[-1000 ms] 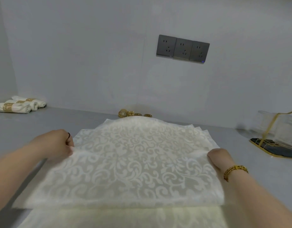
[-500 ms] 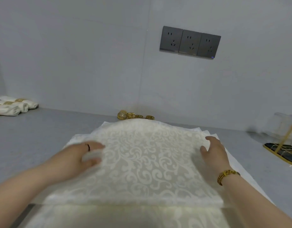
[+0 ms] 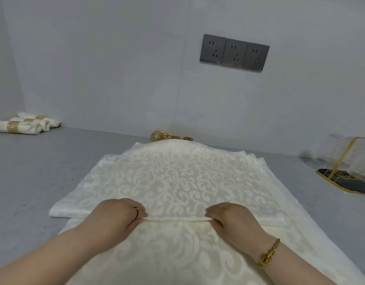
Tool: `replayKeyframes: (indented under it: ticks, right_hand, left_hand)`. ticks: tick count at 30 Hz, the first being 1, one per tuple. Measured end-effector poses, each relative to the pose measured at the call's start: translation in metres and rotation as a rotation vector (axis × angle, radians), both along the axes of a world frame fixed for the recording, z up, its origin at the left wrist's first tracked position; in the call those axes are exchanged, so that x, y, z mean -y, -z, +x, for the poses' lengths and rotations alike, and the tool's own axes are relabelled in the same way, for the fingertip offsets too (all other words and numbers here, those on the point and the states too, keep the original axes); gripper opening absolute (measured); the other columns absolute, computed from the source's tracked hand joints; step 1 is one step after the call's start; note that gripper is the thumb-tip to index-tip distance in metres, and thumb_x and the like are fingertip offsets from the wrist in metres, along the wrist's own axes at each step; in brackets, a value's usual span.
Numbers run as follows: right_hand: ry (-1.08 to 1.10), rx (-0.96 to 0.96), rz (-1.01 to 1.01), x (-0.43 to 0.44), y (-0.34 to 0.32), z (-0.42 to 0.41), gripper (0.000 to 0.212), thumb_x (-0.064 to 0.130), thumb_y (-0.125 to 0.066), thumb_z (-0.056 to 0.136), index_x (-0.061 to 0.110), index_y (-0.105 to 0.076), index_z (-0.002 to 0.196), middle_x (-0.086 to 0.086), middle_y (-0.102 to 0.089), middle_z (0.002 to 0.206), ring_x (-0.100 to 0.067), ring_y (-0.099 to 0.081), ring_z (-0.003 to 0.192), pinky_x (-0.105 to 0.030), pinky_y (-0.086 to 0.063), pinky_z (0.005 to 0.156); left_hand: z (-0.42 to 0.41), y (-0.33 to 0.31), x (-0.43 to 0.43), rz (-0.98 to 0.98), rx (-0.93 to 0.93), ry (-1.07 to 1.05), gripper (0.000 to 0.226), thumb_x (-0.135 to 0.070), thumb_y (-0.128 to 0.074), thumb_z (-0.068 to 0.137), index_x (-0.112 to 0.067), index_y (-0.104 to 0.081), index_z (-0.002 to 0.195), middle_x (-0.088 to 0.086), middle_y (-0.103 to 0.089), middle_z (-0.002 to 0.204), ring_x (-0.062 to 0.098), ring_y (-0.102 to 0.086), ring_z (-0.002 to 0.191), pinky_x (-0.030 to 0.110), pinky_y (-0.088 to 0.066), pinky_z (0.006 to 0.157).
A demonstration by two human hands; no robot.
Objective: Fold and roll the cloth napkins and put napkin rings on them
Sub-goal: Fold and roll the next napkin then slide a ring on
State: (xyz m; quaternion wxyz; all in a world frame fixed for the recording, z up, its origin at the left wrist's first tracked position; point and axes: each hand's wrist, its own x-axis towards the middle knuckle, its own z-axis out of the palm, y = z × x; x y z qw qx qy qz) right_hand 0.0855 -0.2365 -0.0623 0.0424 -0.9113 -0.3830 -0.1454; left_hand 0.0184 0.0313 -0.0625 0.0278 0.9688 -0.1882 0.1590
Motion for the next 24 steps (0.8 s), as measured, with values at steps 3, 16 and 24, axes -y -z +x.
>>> replayKeyframes:
  ticks: [3,16,24]
  right_hand:
    - [0.02,-0.039,0.023,0.006,-0.004,-0.02,0.032,0.029,-0.038,0.07,0.034,-0.069,0.066,0.024,-0.066,0.065,0.007,-0.06,0.059,-0.005,-0.042,0.051]
    - [0.239,-0.517,0.138,-0.038,-0.036,0.057,0.027,0.021,-0.044,0.095,0.018,-0.054,0.12,0.002,-0.054,0.12,-0.015,-0.051,0.111,-0.021,-0.036,0.093]
    - [0.336,-0.486,-0.031,-0.086,-0.028,0.111,0.02,0.026,-0.047,0.092,0.022,-0.055,0.109,0.002,-0.053,0.105,-0.022,-0.042,0.118,-0.032,-0.031,0.102]
  left_hand:
    - [-0.023,-0.002,-0.002,-0.008,-0.018,-0.033,0.035,-0.045,-0.034,0.068,-0.044,-0.064,0.051,-0.04,-0.055,0.062,-0.02,-0.053,0.054,0.0,-0.037,0.047]
    - [-0.004,0.008,0.006,0.025,-0.114,-0.267,0.13,-0.087,0.03,0.04,-0.034,-0.037,0.138,-0.016,-0.023,0.147,0.007,-0.019,0.141,0.026,0.014,0.111]
    - [-0.003,0.017,0.0,-0.129,-0.34,-0.32,0.148,-0.081,0.038,0.008,-0.039,0.003,0.145,-0.014,0.011,0.154,0.003,0.013,0.14,0.025,0.011,0.111]
